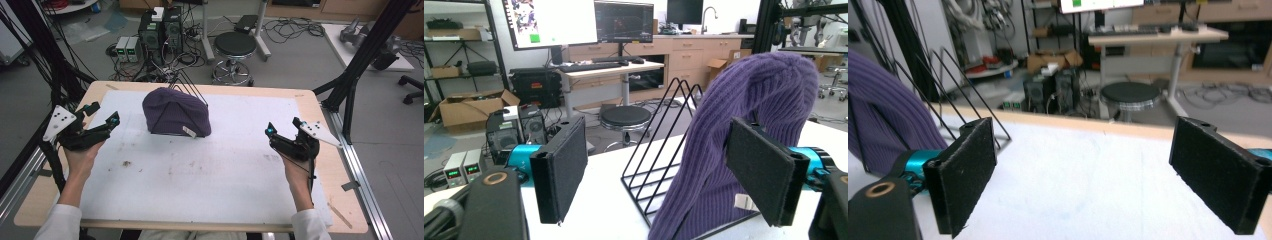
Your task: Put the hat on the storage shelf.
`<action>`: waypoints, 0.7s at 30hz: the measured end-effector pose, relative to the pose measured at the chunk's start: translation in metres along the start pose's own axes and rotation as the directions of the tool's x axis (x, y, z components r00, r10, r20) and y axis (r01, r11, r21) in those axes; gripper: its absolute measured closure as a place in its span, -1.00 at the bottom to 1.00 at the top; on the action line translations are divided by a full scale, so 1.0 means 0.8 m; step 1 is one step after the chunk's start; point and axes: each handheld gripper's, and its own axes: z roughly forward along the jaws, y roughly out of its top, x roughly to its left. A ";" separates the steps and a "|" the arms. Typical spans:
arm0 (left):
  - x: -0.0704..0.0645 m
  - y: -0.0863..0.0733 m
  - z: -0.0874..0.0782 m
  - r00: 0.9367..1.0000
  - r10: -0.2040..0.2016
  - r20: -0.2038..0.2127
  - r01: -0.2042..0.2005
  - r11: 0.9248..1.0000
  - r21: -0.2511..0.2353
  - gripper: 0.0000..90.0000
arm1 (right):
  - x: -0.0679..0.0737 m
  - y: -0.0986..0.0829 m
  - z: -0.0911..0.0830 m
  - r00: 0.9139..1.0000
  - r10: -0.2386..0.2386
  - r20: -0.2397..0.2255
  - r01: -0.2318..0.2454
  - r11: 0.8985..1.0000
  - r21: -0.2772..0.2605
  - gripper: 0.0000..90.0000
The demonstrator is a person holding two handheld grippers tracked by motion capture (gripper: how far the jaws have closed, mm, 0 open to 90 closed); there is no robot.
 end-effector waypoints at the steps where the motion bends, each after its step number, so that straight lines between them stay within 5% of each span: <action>1: 0.000 -0.001 -0.002 1.000 0.001 -0.002 -0.001 1.000 0.003 -0.44 | -0.002 0.000 -0.001 1.000 0.006 0.002 -0.006 1.000 0.010 -0.76; 7: -0.004 -0.013 -0.009 1.000 -0.013 -0.009 0.014 1.000 0.008 -0.44 | -0.007 -0.007 -0.010 1.000 0.014 0.010 -0.014 0.999 -0.032 -0.76; 21: -0.001 -0.036 -0.029 0.998 -0.041 -0.052 0.043 0.998 0.042 -0.44 | -0.034 -0.051 -0.033 0.996 0.079 0.047 -0.081 0.996 0.031 -0.76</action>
